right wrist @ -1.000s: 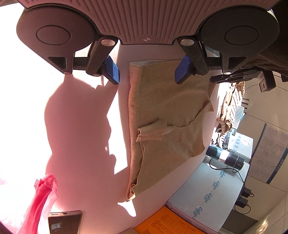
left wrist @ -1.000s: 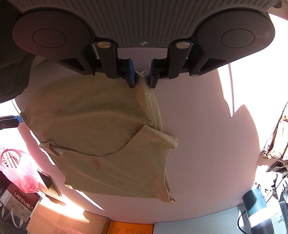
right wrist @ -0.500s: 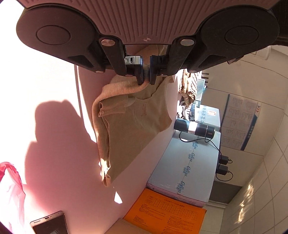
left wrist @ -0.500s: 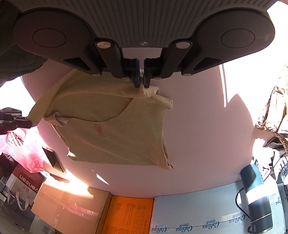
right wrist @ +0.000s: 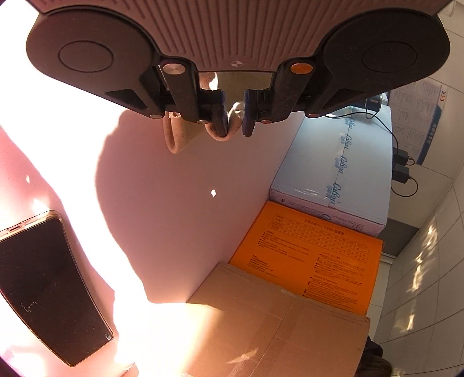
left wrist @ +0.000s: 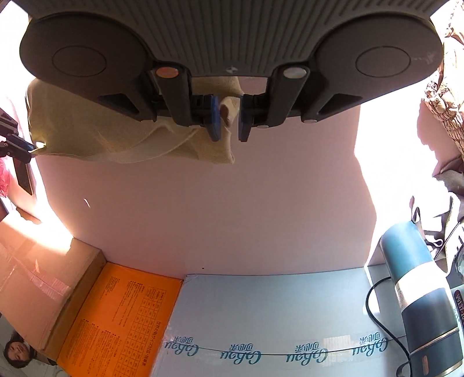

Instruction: Fold clothes

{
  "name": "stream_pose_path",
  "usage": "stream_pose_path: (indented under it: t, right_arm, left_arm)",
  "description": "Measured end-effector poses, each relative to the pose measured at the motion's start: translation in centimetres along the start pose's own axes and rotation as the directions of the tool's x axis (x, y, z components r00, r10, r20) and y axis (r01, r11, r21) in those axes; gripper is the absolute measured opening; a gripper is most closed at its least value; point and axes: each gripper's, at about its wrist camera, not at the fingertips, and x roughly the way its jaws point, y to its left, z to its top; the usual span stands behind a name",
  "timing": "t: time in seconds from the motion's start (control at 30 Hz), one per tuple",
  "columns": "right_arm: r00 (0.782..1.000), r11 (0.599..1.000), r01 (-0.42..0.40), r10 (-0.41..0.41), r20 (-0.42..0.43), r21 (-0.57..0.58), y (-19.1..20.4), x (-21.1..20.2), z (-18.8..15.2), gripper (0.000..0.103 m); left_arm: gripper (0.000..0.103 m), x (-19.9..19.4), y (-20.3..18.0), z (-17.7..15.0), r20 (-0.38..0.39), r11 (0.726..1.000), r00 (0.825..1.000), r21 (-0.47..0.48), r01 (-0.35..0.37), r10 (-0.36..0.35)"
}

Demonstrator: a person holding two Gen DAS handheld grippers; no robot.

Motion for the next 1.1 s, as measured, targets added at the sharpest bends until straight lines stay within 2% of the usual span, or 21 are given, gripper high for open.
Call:
stream_pose_path:
  t: [0.03,0.1,0.13,0.2,0.23,0.27,0.33,0.4,0.47,0.57,0.67,0.9,1.1]
  right_arm:
    - [1.0,1.0,0.006,-0.006,0.009,-0.002,0.0,-0.1,0.0,0.023]
    - [1.0,0.999,0.006,-0.006,0.003,-0.036,0.2,-0.7,-0.2,0.04]
    - [1.0,0.998,0.018,-0.018,-0.005,-0.065,0.3,-1.1,-0.4,0.049]
    - [0.998,0.991,0.051,-0.055,-0.028,-0.122,0.6,-2.1,-0.9,0.052]
    - [0.996,0.985,0.072,-0.08,-0.044,-0.154,0.8,-2.6,-1.2,0.057]
    - [0.992,0.976,0.094,-0.108,-0.064,-0.197,0.9,-2.9,-1.5,0.067]
    - [0.979,0.944,0.13,-0.17,-0.111,-0.303,1.3,-3.2,-2.3,0.074]
    - [0.964,0.908,0.124,-0.206,-0.17,-0.4,1.5,-2.8,-3.2,0.075]
    - [0.954,0.888,0.1,-0.214,-0.21,-0.449,1.5,-2.4,-3.9,0.077]
    - [0.961,0.894,0.065,-0.175,-0.212,-0.443,1.3,-1.9,-4.3,0.09]
    - [0.967,0.894,0.058,-0.16,-0.197,-0.444,1.2,-1.5,-4.3,0.09]
    - [0.964,0.864,0.131,-0.226,-0.141,-0.486,2.5,-0.8,-5.5,0.09]
    - [0.938,0.811,0.215,-0.326,-0.115,-0.544,3.9,-0.2,-6.8,0.09]
  left_arm:
    - [0.029,-0.3,0.6,0.0,0.013,1.0,1.0,-0.014,-0.01,0.01]
    - [0.056,-1.0,1.6,-0.6,0.029,0.999,0.998,-0.008,-0.047,0.047]
    - [0.059,-1.4,2.1,-1.1,0.03,0.998,0.997,0.004,-0.067,0.067]
    - [0.059,-2.0,3.0,-2.3,0.013,0.997,0.998,0.017,-0.069,0.069]
    - [0.06,-2.2,3.4,-3.1,-0.001,0.998,0.998,0.019,-0.063,0.063]
    - [0.061,-2.5,3.7,-3.8,-0.016,0.999,0.999,0.015,-0.05,0.05]
    - [0.064,-2.7,3.8,-5.3,-0.043,0.999,0.999,0.01,-0.032,0.032]
    - [0.07,-2.7,3.1,-6.6,-0.054,1.0,0.998,0.009,-0.027,0.027]
    - [0.072,-2.6,2.3,-7.7,-0.062,1.0,0.998,0.003,-0.025,0.025]
    - [0.077,-1.8,1.2,-8.3,-0.066,0.999,0.998,-0.03,-0.025,0.023]
    - [0.079,-0.8,0.3,-8.5,-0.058,0.998,0.998,-0.049,-0.034,0.032]
    - [0.082,-0.1,-0.3,-8.3,-0.045,0.998,0.997,-0.007,-0.063,0.062]
    - [0.082,0.1,-0.1,-8.2,-0.053,0.999,0.997,0.017,-0.051,0.052]
